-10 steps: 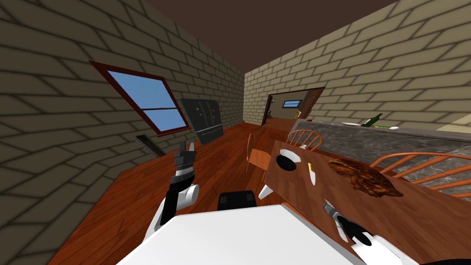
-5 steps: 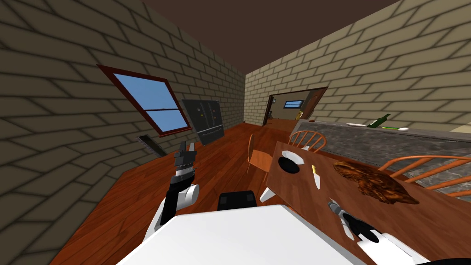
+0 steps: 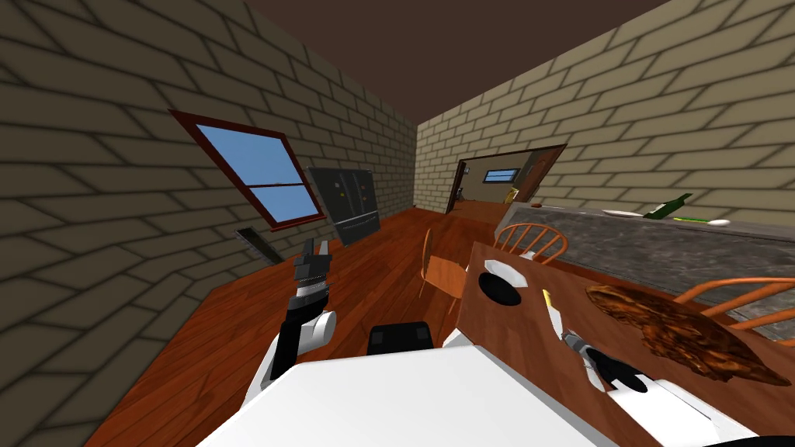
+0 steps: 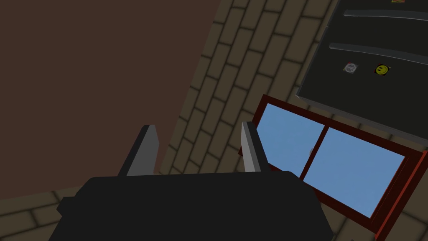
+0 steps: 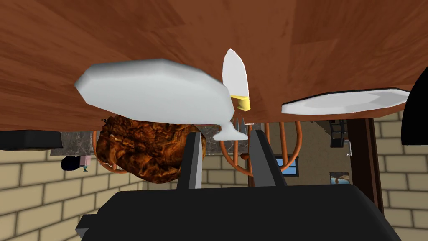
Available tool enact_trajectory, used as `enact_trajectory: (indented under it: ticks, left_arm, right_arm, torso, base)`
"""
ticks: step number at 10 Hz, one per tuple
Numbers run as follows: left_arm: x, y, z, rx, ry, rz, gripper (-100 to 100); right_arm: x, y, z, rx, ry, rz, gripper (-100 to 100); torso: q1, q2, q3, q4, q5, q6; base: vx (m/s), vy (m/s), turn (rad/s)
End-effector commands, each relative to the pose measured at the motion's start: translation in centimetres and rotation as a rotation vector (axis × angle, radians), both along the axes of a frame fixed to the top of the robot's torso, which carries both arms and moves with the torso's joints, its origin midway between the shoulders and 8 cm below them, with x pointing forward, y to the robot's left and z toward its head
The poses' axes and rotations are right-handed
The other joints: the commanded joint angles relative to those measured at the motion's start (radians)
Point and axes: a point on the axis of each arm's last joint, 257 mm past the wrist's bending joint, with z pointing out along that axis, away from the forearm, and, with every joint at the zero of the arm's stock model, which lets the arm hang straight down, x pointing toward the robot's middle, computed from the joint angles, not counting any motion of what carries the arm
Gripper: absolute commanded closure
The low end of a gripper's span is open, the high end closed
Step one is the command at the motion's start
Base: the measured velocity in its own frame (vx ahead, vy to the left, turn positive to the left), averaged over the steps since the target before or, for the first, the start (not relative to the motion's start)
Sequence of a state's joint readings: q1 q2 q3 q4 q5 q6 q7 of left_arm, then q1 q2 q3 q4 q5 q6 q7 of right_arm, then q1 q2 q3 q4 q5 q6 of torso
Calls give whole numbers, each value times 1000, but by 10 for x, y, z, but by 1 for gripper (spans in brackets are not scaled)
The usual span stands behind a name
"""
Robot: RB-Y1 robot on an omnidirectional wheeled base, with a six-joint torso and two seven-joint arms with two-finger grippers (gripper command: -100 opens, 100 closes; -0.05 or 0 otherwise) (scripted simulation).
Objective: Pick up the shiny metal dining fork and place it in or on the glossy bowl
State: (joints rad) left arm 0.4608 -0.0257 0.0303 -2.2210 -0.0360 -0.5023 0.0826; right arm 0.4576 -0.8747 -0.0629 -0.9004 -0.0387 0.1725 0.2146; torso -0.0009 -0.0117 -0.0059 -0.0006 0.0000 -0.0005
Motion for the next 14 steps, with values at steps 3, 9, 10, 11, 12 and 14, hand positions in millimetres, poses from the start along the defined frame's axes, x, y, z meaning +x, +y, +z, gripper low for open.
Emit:
enact_trajectory:
  ticks: [3,9,10,11,12,14]
  left_arm:
    - [0,0,0,0,0,0,0]
    - [0,0,0,0,0,0,0]
    - [0,0,0,0,0,0,0]
    - [0,0,0,0,0,0,0]
    - [0,0,0,0,0,0,0]
    - [0,0,0,0,0,0,0]
  right_arm:
    - [10,-24,36,-25,-16,-26,100]
    - [8,-31,64,-19,-22,-37,100]
    - [5,-30,64,-15,-20,-36,100]
    - [3,-28,65,-10,-18,-34,100]
    - [-1,-26,65,-5,-14,-33,100]
    - [-11,-18,65,13,-2,-27,100]
  torso:
    - [0,-3,-1,0,1,-1]
    - [2,-3,-2,-1,0,0]
    - [4,-3,-2,-1,0,0]
    - [5,-2,-1,-1,0,0]
    - [4,0,0,-1,1,1]
    - [4,1,0,-1,1,1]
  base:
    - [146,-3,65]
    - [148,7,29]
    - [135,48,1]
    - [105,34,-3]
    - [107,35,-6]
    - [113,45,-9]
